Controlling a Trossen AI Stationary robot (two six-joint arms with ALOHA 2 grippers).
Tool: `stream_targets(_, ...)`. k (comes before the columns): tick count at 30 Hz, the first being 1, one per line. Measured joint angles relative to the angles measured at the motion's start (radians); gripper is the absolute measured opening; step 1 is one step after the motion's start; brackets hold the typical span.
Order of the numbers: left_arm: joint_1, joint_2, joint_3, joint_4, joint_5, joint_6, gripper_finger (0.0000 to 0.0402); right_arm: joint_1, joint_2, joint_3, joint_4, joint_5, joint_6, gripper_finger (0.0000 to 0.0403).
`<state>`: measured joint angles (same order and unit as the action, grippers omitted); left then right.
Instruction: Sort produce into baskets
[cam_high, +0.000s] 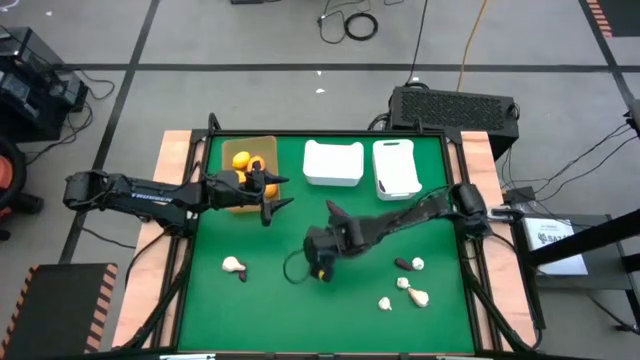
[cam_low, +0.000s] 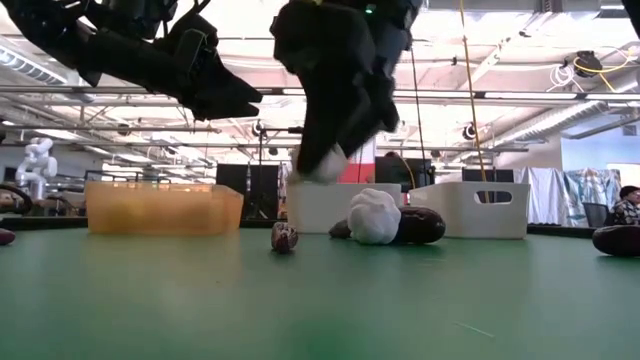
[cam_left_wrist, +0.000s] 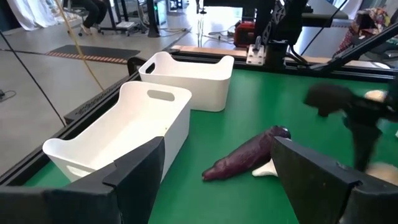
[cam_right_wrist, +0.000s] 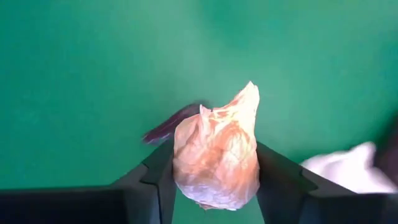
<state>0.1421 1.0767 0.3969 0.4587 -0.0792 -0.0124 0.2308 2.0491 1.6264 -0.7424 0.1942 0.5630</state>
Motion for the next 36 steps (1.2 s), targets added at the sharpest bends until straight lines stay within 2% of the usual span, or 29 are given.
stream_targets(5, 0.002, 0.000, 0.000, -0.023, -0.017, 0.001, 0.0301, -0.107, -0.067, 0.000, 0.004, 0.023, -0.125, 0.0165)
stream_targets(13, 0.002, 0.000, 0.000, -0.096, -0.155, 0.021, 0.0301, -0.298, -0.122, 0.001, 0.010, 0.024, -0.278, 0.0166)
stream_targets(21, 0.034, 0.000, 0.000, -0.205, -0.315, 0.023, 0.0301, -0.450, -0.116, 0.001, 0.016, 0.024, -0.336, 0.0167)
stream_targets(27, 0.069, 0.000, 0.000, -0.275, -0.347, -0.001, 0.0301, -0.522, -0.116, 0.001, 0.029, 0.020, -0.345, 0.0170)
stream_targets(30, 0.076, 0.000, 0.000, -0.278, -0.348, -0.006, 0.0301, -0.545, -0.116, 0.001, 0.027, 0.019, -0.348, 0.0188)
stream_targets(36, 0.077, 0.000, 0.000, -0.281, -0.348, -0.006, 0.0301, -0.578, -0.116, 0.001, 0.024, 0.018, -0.347, 0.0251)
